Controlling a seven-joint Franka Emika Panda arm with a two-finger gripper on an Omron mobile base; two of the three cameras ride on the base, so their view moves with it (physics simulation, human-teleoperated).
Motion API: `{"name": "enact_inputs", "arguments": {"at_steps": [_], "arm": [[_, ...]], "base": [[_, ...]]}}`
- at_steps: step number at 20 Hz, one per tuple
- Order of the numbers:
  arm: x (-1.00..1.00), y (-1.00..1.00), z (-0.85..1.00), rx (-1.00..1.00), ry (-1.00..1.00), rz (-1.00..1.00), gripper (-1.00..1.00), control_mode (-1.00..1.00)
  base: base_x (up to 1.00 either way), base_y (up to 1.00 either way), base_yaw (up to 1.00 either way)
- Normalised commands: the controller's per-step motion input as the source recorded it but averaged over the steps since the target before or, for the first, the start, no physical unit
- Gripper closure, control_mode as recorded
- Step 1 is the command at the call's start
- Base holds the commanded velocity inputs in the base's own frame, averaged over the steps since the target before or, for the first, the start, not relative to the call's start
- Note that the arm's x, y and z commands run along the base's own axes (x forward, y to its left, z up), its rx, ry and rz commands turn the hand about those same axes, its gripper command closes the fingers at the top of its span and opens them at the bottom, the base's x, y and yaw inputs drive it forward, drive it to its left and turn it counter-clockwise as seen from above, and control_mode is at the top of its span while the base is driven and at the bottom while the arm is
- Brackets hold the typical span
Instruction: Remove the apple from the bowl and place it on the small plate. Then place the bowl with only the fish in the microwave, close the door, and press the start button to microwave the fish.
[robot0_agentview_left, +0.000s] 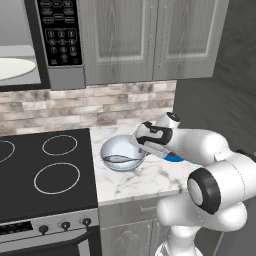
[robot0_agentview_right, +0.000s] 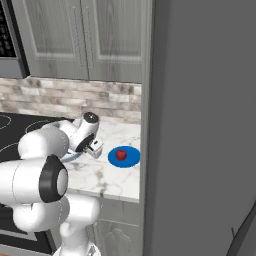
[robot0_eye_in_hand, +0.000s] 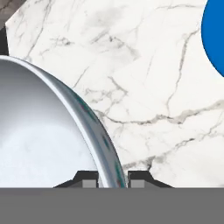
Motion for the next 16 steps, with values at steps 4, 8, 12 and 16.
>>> {"name": "enact_inputs", "arguments": {"at_steps": [4,8,12,16], "arm": [[-0.24,0.12,0.49,0.06,-0.06,-0.17,1.00,-1.00],[-0.42,0.01,0.60,0.05,-0.03,-0.21,1.00,-1.00],[-0.60,-0.04,0.65,0.03,0.00,-0.28,1.00,-1.00],[-0.86,-0.27,0.53,0.06,0.00,-0.28,1.00,-1.00]], "base": [[0.00,0.00,0.00],[0.00,0.00,0.00],[0.00,0.00,0.00],[0.00,0.00,0.00]]}}
